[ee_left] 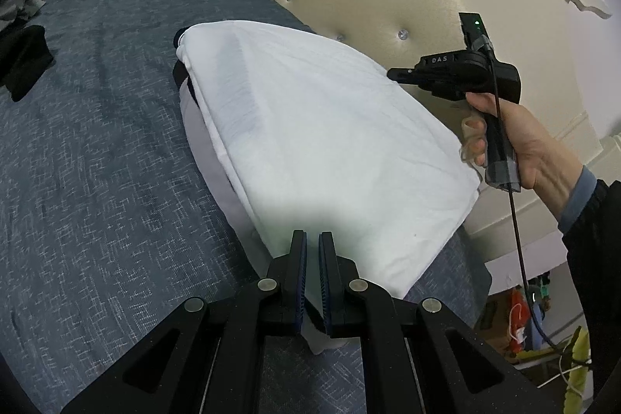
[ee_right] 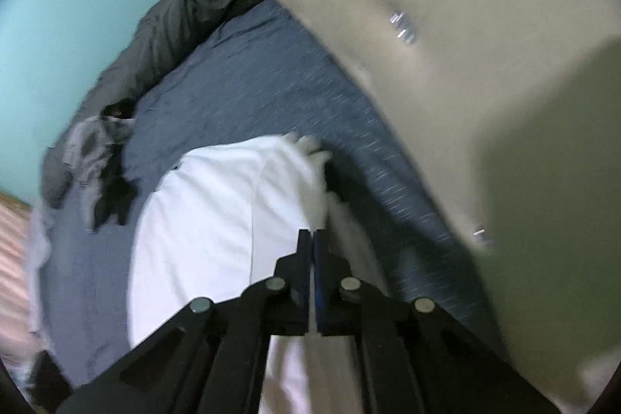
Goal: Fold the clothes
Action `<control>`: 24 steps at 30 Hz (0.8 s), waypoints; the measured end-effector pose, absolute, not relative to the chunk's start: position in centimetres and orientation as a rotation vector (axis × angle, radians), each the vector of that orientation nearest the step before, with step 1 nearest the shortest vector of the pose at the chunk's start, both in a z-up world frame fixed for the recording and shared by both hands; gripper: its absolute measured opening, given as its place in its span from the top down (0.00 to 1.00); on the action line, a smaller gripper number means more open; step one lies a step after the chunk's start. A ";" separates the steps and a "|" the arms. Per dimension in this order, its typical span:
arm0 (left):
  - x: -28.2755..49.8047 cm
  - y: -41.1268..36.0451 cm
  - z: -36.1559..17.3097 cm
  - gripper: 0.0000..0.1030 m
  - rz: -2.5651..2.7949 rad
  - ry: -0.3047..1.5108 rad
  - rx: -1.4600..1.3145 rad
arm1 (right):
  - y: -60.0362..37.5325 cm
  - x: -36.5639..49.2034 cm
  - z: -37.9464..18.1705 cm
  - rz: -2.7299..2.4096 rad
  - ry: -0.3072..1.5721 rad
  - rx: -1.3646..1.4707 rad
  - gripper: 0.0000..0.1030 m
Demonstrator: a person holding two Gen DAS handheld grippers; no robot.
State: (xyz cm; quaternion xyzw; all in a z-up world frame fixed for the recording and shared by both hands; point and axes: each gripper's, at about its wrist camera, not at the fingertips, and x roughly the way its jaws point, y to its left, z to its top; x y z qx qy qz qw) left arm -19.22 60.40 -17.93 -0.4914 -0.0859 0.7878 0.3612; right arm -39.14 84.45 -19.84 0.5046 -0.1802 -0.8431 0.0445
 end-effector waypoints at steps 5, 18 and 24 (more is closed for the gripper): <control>-19.3 60.5 -17.9 0.94 2.037 -0.217 -1.276 | 83.9 -38.8 -19.5 -2.650 -0.446 1.537 0.99; -19.0 58.4 -14.9 0.94 2.120 -0.222 -1.274 | 83.6 -32.7 -17.2 -2.752 -0.445 1.502 0.83; -17.3 57.5 -12.6 0.92 2.149 -0.209 -1.249 | 81.4 -28.9 -15.1 -2.770 -0.443 1.421 0.82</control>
